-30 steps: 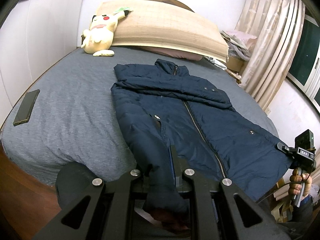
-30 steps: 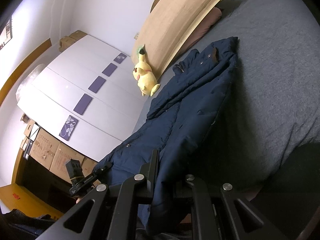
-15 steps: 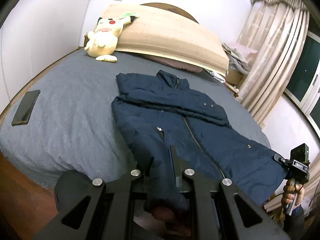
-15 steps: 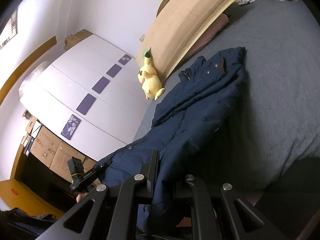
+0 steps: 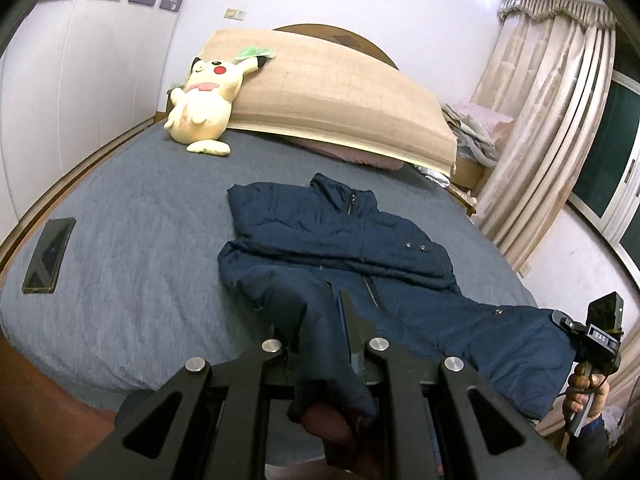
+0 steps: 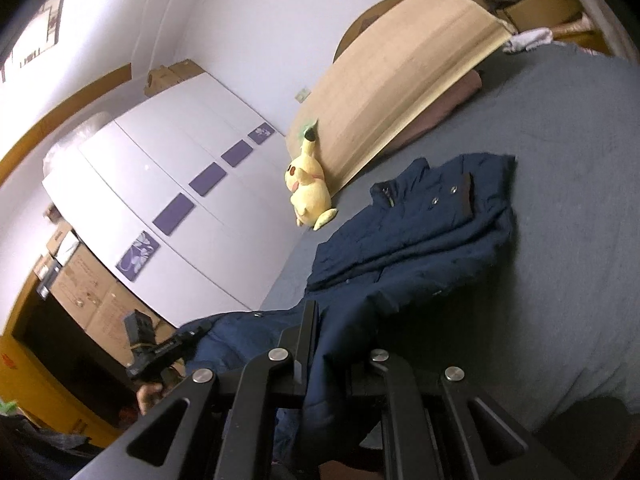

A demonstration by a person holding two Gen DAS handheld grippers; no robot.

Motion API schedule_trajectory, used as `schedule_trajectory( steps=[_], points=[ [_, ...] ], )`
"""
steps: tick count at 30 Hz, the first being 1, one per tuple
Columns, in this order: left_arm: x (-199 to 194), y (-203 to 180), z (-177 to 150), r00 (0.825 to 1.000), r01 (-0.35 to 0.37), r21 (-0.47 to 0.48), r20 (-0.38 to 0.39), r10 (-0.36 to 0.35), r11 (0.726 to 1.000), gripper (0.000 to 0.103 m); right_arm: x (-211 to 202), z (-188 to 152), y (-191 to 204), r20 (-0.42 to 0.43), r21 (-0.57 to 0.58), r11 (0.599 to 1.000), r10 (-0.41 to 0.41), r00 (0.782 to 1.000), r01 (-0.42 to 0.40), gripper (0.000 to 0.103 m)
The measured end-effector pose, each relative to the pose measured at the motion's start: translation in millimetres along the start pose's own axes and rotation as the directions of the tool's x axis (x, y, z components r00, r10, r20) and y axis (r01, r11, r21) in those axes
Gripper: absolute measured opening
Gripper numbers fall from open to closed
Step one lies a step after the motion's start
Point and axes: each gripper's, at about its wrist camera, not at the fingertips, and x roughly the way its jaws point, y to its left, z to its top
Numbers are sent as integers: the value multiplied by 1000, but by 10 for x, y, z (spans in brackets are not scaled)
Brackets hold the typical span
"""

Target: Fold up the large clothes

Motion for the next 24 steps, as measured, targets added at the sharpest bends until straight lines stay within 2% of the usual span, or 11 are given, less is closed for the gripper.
schedule_trajectory(
  steps=[11, 24],
  points=[
    [191, -11, 246, 998, -62, -28, 30, 63, 998, 13, 100, 223, 189, 66, -81, 987, -131, 989, 136, 10],
    [374, 23, 416, 995, -96, -50, 30, 97, 994, 13, 242, 449, 234, 101, -57, 985, -156, 983, 162, 10]
  ],
)
